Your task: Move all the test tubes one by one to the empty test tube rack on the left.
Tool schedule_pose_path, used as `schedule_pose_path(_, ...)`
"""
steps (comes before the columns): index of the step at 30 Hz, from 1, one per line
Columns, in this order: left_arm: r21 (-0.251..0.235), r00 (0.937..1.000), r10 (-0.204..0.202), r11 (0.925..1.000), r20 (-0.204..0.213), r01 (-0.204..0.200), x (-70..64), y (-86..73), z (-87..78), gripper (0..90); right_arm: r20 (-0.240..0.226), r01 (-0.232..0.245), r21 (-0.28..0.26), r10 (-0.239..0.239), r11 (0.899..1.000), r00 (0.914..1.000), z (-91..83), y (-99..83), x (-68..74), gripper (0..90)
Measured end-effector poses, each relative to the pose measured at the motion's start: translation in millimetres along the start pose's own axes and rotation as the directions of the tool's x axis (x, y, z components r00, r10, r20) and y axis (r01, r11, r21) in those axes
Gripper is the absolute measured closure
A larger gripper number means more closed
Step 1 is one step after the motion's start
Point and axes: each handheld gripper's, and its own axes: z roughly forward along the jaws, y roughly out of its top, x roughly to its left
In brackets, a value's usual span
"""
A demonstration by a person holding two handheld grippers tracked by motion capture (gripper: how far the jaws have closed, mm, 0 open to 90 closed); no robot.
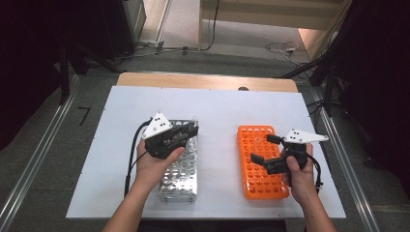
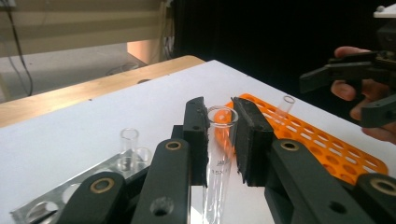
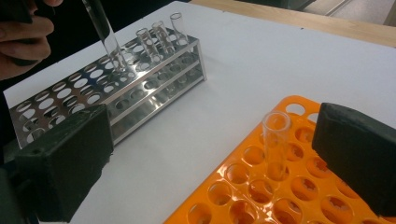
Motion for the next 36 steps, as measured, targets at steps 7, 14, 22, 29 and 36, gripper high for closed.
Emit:
schedule_pose_path(7, -0.016, 0.9992, 0.004, 0.9999, -0.039, -0.005, 6.5, -3.2, 7.1, 74.6, 0.019, -0.010, 0.001, 0.010, 1.000, 0.9998, -5.9, -3.6, -6.4, 0.0)
schedule_pose_path(14, -0.011, 0.9980, 0.016, 0.9998, -0.061, -0.017, 9.7, -8.0, 15.1, 74.6, 0.031, -0.018, -0.002, 0.018, 1.000, 0.9994, -9.7, -6.7, -12.4, 0.0)
schedule_pose_path(22, 0.016, 0.9965, 0.026, 0.9996, -0.079, -0.025, 10.1, -15.5, 19.9, 74.6, 0.039, -0.029, -0.013, 0.029, 1.000, 0.9988, -13.2, -7.8, -17.2, 0.0)
schedule_pose_path(29, 0.049, 0.9963, 0.027, 0.9986, -0.082, -0.023, 8.5, -21.0, 22.7, 74.6, 0.043, -0.024, -0.010, 0.025, 1.000, 0.9988, -13.4, -7.6, -17.1, 0.0)
schedule_pose_path(36, 0.079, 0.9960, 0.025, 0.9967, -0.086, -0.018, 6.5, -25.9, 26.3, 74.5, 0.049, -0.024, -0.008, 0.024, 1.000, 0.9985, -13.7, -7.2, -16.5, 0.0)
